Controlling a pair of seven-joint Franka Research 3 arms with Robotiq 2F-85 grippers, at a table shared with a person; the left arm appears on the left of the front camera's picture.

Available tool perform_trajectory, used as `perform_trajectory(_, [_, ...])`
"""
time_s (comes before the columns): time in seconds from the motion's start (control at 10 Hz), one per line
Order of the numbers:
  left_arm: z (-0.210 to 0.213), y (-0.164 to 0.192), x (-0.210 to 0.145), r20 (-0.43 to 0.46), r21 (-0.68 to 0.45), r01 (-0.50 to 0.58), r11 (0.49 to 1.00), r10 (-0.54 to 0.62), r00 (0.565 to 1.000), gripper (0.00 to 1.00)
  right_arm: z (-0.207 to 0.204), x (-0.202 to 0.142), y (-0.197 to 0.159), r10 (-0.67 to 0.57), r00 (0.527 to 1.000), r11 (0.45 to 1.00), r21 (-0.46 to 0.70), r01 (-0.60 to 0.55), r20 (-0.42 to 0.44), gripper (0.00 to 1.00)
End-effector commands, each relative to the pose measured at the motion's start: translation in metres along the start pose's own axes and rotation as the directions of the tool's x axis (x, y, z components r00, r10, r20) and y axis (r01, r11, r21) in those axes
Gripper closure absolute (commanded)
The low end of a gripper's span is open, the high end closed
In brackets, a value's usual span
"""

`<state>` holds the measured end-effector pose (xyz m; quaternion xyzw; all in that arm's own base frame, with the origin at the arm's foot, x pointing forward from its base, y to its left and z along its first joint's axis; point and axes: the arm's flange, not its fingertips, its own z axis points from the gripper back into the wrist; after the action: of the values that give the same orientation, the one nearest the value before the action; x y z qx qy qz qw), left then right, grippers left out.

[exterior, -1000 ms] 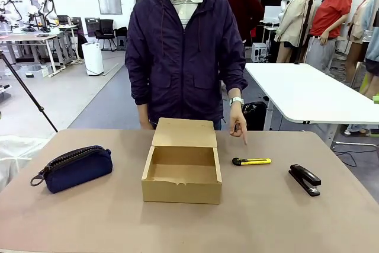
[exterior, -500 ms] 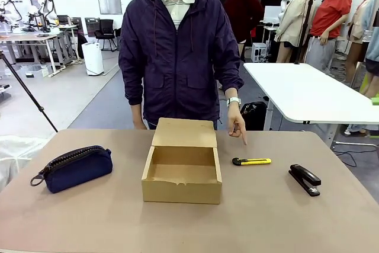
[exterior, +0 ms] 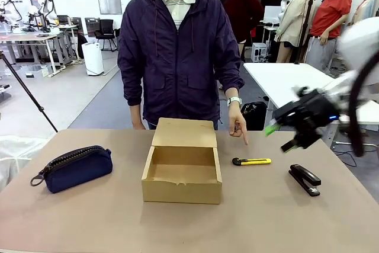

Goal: Pack the items into the box.
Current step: Pick up the item specified by the human and place it in the Mailer Box.

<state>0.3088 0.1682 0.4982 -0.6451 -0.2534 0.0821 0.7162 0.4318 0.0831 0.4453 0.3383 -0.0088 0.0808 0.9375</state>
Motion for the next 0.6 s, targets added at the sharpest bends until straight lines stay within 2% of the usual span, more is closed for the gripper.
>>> perform_trajectory(0.0, [0.001, -0.002, 0.001, 0.006, -0.024, 0.013, 1.0, -0.013, 1.0, 0.0, -0.037, 0.003, -0.001, 0.147, 0.971, 0.829, -0.512, -0.224, -0.187, 0.0])
perform_trajectory(0.1, [0.001, -0.002, 0.001, 0.006, -0.024, 0.013, 1.0, -0.013, 1.0, 0.0, -0.048, 0.008, -0.002, 0.163, 0.976, 0.778, -0.589, -0.217, -0.144, 0.0])
perform_trajectory(0.2, [0.001, -0.002, 0.001, 0.006, -0.024, 0.013, 1.0, -0.013, 1.0, 0.0, -0.044, 0.01, -0.003, 0.177, 0.981, 0.783, -0.593, -0.189, -0.078, 0.0])
perform_trajectory(0.3, [0.001, -0.002, 0.001, 0.006, -0.024, 0.013, 1.0, -0.013, 1.0, 0.0, -0.025, 0.009, -0.006, 0.178, 0.984, 0.832, -0.535, -0.148, 0.006, 0.0])
perform_trajectory(0.4, [0.001, -0.002, 0.001, 0.006, -0.024, 0.013, 1.0, -0.013, 1.0, 0.0, -0.057, 0.008, 0.007, 0.164, 0.976, 0.884, -0.417, -0.211, -0.146, 0.0])
perform_trajectory(0.5, [0.001, -0.002, 0.001, 0.006, -0.024, 0.013, 1.0, -0.013, 1.0, 0.0, -0.057, 0.008, 0.007, 0.164, 0.976, 0.884, -0.417, -0.211, -0.146, 0.0])
